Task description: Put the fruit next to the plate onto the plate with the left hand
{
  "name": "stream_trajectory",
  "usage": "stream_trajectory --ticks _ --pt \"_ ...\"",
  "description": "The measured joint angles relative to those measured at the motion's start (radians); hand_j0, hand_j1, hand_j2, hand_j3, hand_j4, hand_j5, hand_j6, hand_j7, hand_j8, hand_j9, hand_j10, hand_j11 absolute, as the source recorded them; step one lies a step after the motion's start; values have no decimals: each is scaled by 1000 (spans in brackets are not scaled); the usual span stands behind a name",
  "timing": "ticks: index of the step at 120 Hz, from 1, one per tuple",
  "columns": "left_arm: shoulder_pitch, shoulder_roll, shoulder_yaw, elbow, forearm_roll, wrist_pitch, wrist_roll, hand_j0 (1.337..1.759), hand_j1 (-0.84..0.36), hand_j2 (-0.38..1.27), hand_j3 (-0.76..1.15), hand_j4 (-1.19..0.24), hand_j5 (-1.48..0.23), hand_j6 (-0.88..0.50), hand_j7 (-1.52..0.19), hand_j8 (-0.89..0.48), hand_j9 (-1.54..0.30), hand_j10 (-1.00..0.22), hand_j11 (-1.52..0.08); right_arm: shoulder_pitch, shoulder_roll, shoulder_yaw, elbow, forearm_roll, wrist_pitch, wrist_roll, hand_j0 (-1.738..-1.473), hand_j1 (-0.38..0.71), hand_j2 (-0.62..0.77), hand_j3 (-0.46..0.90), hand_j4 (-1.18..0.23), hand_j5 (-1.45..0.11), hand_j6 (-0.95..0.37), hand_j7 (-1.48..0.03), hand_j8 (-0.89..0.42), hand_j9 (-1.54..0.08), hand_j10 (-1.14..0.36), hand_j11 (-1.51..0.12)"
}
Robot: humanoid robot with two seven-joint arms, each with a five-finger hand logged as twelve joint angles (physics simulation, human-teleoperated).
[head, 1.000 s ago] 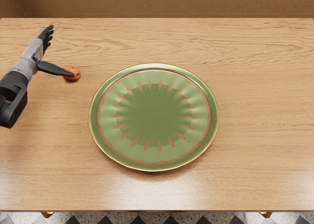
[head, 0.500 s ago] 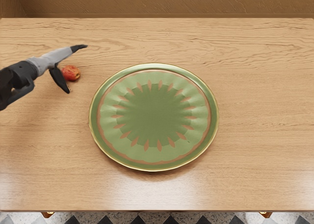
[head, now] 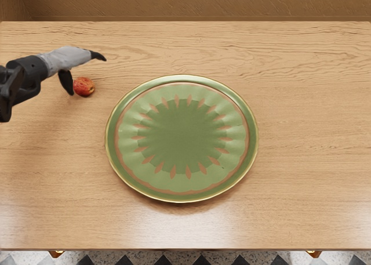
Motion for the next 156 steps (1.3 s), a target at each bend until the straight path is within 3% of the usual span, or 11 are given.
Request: stream_trajectory --ticks 102,135,156 --pt "18 -20 136 2 24 0 0 1658 -157 89 0 -428 -552 -429 -552 -428 -551 -427 -551 0 0 0 -4 0 0 0 -1658 -349 0 0 0 0 -1 0 0 0 0 0" --pt "20 -19 146 1 21 2 0 1658 -189 101 0 -483 -573 -459 -574 -412 -594 -466 -594 0 0 -1 -4 0 0 0 -1658 -349 0 0 0 0 -1 0 0 0 0 0" --pt "31 -12 145 1 17 4 0 1658 -196 114 0 -528 -562 -504 -570 -476 -610 -468 -612 0 0 -1 -3 0 0 0 -1658 -349 0 0 0 0 -1 0 0 0 0 0"
